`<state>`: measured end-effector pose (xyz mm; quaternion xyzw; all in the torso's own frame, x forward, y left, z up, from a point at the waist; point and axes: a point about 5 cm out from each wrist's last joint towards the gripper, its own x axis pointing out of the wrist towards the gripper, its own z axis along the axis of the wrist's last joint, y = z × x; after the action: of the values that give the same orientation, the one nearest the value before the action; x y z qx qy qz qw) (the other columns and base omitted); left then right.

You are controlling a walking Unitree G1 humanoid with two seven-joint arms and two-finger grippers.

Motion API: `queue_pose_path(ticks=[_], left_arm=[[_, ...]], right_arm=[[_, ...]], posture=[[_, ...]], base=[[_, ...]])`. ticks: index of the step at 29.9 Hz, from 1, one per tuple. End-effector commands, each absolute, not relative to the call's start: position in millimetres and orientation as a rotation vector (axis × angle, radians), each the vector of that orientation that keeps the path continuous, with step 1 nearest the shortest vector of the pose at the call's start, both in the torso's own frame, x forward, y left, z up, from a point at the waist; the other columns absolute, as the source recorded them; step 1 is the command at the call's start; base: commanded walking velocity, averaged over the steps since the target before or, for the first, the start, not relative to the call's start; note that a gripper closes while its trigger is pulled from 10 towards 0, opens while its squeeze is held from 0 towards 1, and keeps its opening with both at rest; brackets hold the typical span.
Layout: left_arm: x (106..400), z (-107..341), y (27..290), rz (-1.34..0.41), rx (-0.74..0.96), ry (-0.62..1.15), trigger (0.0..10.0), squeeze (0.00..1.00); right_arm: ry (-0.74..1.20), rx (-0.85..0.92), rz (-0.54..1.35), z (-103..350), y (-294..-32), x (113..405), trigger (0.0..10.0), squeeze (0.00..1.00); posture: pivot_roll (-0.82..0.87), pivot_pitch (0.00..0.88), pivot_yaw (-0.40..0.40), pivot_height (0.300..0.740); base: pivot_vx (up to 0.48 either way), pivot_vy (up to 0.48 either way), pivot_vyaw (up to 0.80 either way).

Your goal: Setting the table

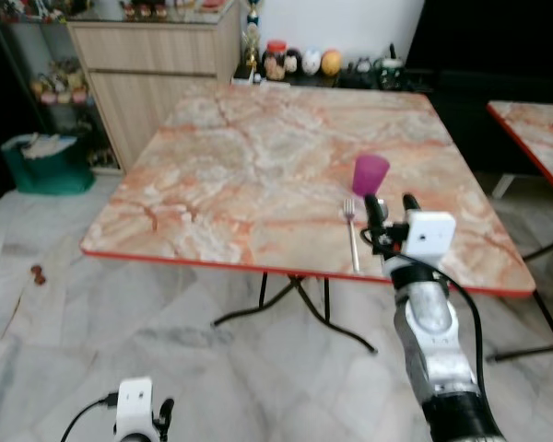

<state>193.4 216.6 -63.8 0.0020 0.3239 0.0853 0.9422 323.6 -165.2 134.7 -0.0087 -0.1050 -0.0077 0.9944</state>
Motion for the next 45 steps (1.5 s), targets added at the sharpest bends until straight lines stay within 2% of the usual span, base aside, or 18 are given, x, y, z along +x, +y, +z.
queue_pose_path(ticks=[1,6,15,45], left_arm=[[190.8,-65.6,216.8,0.171,0.005,0.676,10.0,0.00],[189.0,-66.6,216.5,0.174,0.003,0.681,10.0,0.00],[188.4,-67.3,215.4,0.164,0.010,0.687,10.0,0.00],[185.0,-69.4,216.5,0.167,0.020,0.706,10.0,0.00]], right_arm=[[-0.198,-0.013,-0.017,133.9,-164.9,324.7,10.0,0.00],[-0.203,-0.014,-0.016,134.5,-164.0,324.4,10.0,0.00],[-0.220,-0.015,-0.021,137.0,-163.8,324.7,10.0,0.00],[-0.190,-0.021,-0.035,132.2,-168.4,323.8,10.0,0.00]], posture=[[-0.08,0.000,-0.017,0.736],[-0.08,0.000,-0.018,0.736],[-0.07,0.000,-0.020,0.736],[-0.08,0.000,-0.020,0.719]], base=[[0.000,0.000,-0.66],[0.000,0.000,-0.63],[0.000,0.000,0.00],[0.295,0.000,-0.07]])
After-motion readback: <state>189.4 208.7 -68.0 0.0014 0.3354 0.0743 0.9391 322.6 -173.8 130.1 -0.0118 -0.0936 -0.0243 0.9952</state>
